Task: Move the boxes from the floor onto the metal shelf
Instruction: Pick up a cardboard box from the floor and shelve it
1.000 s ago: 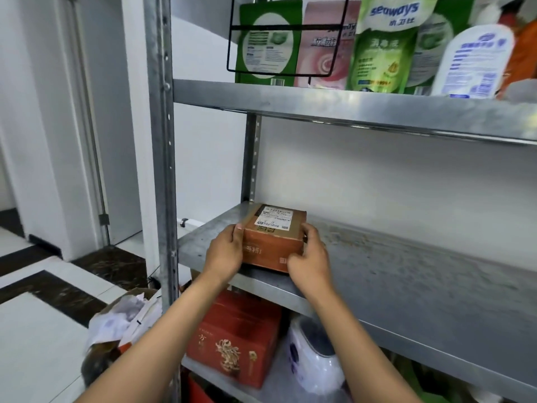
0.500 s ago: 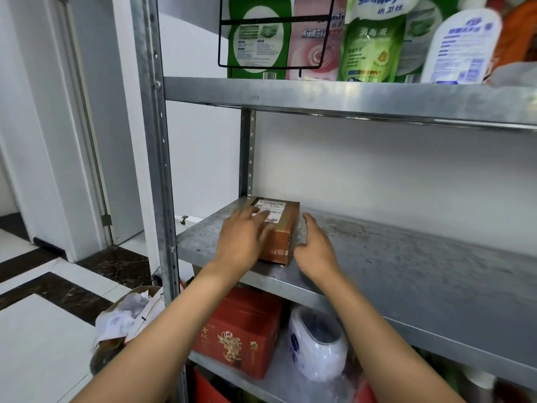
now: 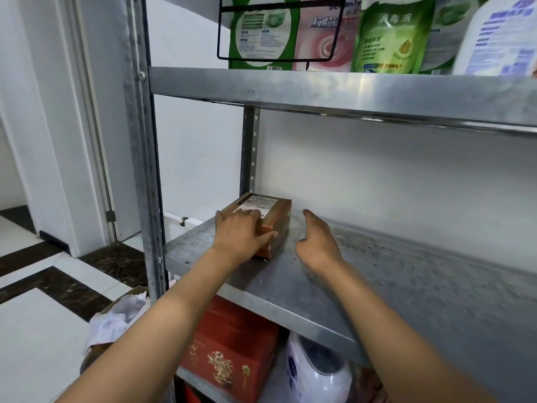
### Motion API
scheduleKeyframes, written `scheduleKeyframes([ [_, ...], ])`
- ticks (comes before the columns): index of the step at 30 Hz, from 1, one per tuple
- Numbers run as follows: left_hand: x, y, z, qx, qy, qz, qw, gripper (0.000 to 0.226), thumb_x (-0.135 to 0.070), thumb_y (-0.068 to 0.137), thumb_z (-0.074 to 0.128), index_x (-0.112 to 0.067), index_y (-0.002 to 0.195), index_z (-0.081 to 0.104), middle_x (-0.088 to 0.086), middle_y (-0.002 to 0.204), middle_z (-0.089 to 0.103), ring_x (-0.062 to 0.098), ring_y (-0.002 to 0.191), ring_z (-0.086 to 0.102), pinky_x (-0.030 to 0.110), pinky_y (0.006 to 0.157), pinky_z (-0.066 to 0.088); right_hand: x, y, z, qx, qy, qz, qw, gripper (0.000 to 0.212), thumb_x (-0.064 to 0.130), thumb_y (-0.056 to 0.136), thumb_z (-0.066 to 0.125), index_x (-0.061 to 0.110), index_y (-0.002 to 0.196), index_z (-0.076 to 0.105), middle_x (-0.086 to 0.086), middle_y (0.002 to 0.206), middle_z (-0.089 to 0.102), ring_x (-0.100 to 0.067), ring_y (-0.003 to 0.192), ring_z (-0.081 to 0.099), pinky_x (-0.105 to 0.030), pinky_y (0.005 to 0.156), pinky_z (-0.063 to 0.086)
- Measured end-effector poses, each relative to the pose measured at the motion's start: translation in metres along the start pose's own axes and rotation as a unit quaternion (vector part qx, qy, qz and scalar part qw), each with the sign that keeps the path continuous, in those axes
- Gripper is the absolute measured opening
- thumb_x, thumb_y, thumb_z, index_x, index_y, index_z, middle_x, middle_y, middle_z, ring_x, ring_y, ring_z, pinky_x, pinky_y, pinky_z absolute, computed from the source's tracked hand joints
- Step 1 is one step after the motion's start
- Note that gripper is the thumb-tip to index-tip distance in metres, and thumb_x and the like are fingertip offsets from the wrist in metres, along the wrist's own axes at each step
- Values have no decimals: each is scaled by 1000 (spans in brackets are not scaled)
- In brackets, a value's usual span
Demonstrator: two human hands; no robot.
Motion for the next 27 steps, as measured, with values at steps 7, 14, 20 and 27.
scheduleKeyframes([
  [7, 26, 52, 32, 9, -25, -5, 1000, 47, -66, 82, 48, -26, 105, 58, 1, 113, 65, 23, 110, 54, 48, 97, 31, -12, 45, 9, 17, -33, -1, 999, 73, 3, 86, 49, 12, 153, 20, -10, 158, 24, -28, 146, 23, -39, 116, 30],
  [14, 33, 82, 48, 9, -12, -7, 1000, 45, -61, 82, 47, -24, 105, 57, 4, 106, 67, 26, 104, 57, 49, 96, 30, -12, 86, 14, 12, -98, -9, 995, 75, 6, 89, 47, 10, 155, 11, -7, 162, 15, -24, 149, 14, -36, 118, 23],
  [20, 43, 98, 60, 2, -19, -4, 1000, 43, -57, 81, 47, -23, 106, 55, 5, 111, 66, 26, 106, 57, 52, 99, 28, -6, 100, 36, 44, -112, -28, 992, 74, 11, 92, 44, 10, 156, 7, -8, 164, 6, -22, 151, 4, -34, 121, 13],
  [27, 53, 120, 70, 12, -20, 6, 1000, 41, -59, 85, 48, -19, 97, 47, 6, 112, 61, 28, 102, 56, 51, 100, 27, -15, 113, 37, 36, -116, -26, 992, 70, 4, 89, 44, 8, 153, 15, -7, 162, 13, -20, 151, 5, -33, 118, 14],
])
Point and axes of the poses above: each hand's wrist, its own y-axis towards the middle knuckle, its own z-axis out of the palm, x = y × z, the point moved 3 cm from there along y, towards the middle knuckle
